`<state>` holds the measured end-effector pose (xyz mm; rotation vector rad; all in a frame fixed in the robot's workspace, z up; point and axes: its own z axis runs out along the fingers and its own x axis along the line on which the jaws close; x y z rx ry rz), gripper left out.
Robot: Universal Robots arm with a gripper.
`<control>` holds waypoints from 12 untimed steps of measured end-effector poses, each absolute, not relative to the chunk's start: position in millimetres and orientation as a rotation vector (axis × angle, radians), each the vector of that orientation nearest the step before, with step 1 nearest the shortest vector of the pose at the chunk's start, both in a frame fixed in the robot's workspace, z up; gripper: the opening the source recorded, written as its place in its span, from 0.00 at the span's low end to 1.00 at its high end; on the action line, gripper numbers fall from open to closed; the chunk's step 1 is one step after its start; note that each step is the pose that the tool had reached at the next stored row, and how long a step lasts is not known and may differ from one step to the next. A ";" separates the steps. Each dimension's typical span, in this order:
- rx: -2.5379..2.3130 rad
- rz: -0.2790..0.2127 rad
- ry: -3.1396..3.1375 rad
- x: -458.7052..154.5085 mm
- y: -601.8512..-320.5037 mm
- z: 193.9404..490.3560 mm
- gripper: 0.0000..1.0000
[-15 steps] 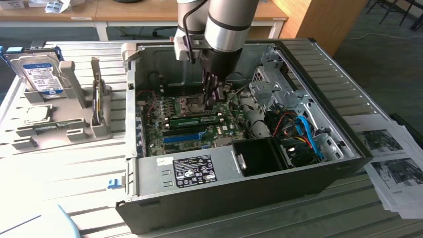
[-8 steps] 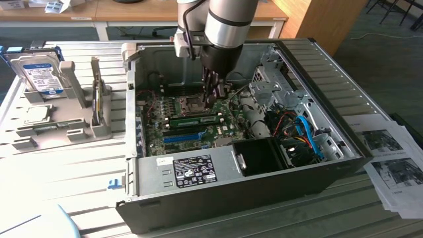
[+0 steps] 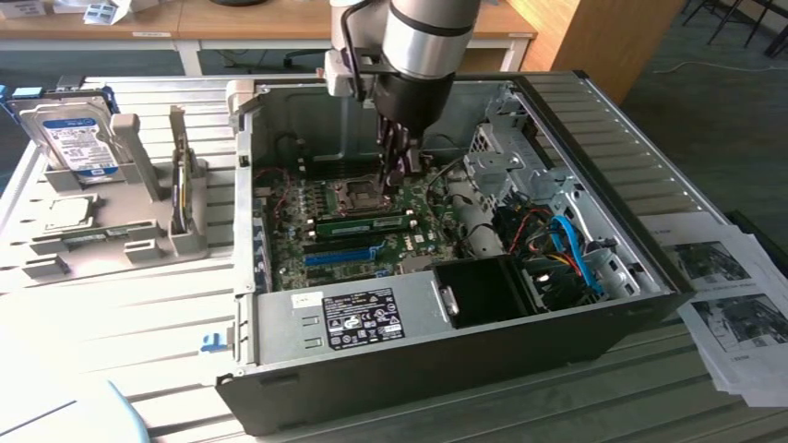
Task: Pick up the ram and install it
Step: 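Insert the ram into the slot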
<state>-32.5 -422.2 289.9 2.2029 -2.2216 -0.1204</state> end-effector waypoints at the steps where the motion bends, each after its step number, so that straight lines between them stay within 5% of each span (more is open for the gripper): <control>1: 2.203 -0.120 -2.222 -32.5 -422.2 291.1 0.24; 12: 2.203 -0.120 -2.222 -32.5 -422.2 306.5 0.24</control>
